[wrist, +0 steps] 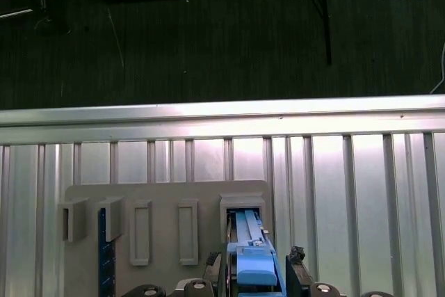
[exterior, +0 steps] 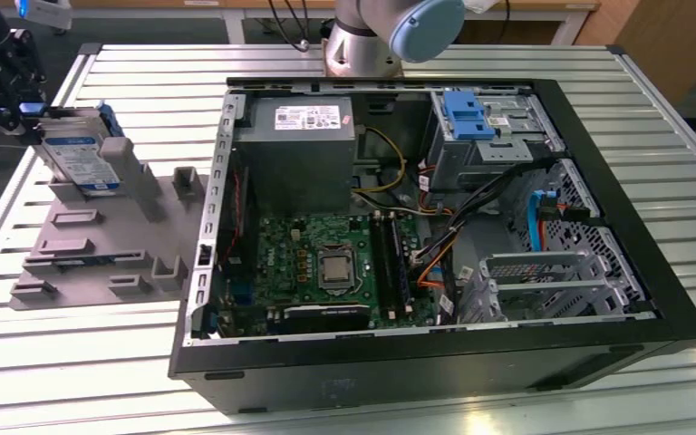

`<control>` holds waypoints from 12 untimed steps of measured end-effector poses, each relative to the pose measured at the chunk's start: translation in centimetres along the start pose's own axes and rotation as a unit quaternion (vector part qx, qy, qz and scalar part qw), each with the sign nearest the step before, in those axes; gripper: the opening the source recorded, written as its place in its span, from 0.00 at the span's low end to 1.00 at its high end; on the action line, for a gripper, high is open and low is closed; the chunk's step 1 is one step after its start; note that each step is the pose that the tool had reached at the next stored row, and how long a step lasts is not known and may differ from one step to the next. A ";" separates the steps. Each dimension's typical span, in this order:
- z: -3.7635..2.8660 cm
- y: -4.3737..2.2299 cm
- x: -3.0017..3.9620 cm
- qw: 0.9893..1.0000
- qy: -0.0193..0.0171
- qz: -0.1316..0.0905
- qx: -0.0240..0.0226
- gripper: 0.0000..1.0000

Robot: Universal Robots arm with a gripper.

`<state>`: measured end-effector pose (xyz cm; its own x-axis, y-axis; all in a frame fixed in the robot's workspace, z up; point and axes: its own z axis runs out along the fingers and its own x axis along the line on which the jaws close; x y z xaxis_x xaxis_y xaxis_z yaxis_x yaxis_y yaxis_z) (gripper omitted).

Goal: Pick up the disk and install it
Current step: 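Pick up the disk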

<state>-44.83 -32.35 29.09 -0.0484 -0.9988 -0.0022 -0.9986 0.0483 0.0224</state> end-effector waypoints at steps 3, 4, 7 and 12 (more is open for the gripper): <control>0.08 0.00 0.00 1.000 0.000 0.000 0.000 0.48; 0.10 0.00 0.00 1.000 0.000 0.000 0.000 0.48; 0.10 0.00 0.00 1.000 0.000 0.000 0.000 0.48; 0.15 -0.08 -0.01 1.000 0.000 0.000 0.000 0.48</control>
<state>-44.76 -32.34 28.94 -0.0485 -0.9988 -0.0022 -0.9986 0.0484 0.0222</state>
